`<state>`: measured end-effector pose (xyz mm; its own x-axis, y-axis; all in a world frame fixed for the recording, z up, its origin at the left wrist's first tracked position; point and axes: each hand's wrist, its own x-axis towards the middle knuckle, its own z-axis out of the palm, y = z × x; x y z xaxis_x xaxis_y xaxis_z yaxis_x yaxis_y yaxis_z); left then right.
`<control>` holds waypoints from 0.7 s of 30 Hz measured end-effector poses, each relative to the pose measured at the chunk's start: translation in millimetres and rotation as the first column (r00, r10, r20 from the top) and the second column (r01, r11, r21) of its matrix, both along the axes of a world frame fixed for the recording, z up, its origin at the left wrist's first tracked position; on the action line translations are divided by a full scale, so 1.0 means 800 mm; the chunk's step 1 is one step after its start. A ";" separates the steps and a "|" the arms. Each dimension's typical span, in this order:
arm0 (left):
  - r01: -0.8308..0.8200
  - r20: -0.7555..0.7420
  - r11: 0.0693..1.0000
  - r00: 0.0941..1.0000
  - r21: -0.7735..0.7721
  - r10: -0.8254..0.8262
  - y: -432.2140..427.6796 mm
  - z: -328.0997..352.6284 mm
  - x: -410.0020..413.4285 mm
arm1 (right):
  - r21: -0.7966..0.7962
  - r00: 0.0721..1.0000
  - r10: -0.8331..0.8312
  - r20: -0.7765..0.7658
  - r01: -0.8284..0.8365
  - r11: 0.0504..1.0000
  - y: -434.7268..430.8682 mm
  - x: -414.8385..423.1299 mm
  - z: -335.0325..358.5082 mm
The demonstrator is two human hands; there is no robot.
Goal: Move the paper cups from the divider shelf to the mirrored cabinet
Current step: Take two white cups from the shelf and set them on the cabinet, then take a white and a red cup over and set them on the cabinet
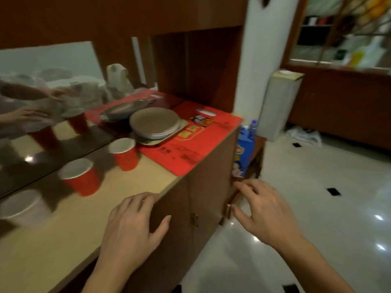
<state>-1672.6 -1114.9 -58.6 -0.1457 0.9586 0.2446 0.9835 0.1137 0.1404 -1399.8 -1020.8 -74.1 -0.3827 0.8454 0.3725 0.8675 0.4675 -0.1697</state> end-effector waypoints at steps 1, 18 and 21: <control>0.039 -0.002 0.999 0.999 0.006 -0.039 0.014 0.000 0.023 | 0.000 0.999 -0.046 -0.007 0.046 0.999 -0.001 0.029 0.001; 0.494 -0.030 0.868 0.868 -0.055 -0.496 0.148 -0.021 0.329 | -0.019 0.856 -0.514 -0.056 0.513 0.858 -0.033 0.368 -0.041; 0.516 -0.047 0.855 0.854 -0.059 -0.518 0.179 -0.028 0.351 | 0.021 0.857 -0.511 -0.058 0.513 0.858 -0.015 0.391 -0.050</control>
